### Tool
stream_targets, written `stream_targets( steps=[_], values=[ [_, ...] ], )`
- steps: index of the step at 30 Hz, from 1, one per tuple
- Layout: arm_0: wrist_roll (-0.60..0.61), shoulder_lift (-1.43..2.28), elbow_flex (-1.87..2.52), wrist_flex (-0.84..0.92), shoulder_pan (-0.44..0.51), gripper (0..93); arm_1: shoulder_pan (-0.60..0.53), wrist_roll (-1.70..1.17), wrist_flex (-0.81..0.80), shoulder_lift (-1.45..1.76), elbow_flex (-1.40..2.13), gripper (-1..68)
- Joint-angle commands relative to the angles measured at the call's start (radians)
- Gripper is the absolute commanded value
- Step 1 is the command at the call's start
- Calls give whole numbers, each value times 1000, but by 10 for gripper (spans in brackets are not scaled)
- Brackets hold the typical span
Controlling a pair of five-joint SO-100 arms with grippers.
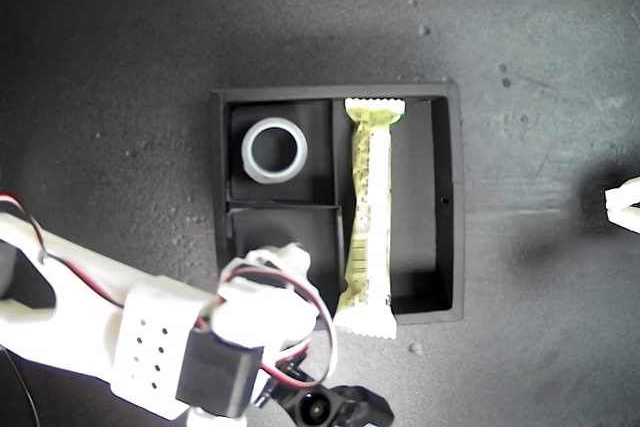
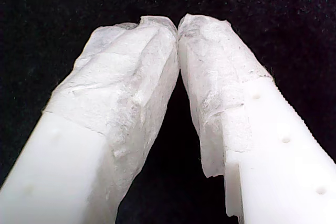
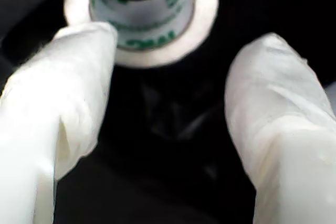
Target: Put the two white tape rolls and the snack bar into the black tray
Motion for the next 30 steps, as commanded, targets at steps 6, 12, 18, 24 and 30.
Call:
stream_targets(
  steps=[6,12,18,24,30],
  values=[
    [8,531,377,18,-21,117,-18,69,67,11,12,3],
    [-31,1149,974,5,-115,31,-38,258,281,9,12,-1],
    [-52,1647,1606,-186,-179,0,-14,167,302,9,12,0],
    [-94,1878,2054,-356,-193,0,28,69,295,9,12,1],
    [-109,2347,2385,-417,-207,0,28,9,287,9,12,2]
  ],
)
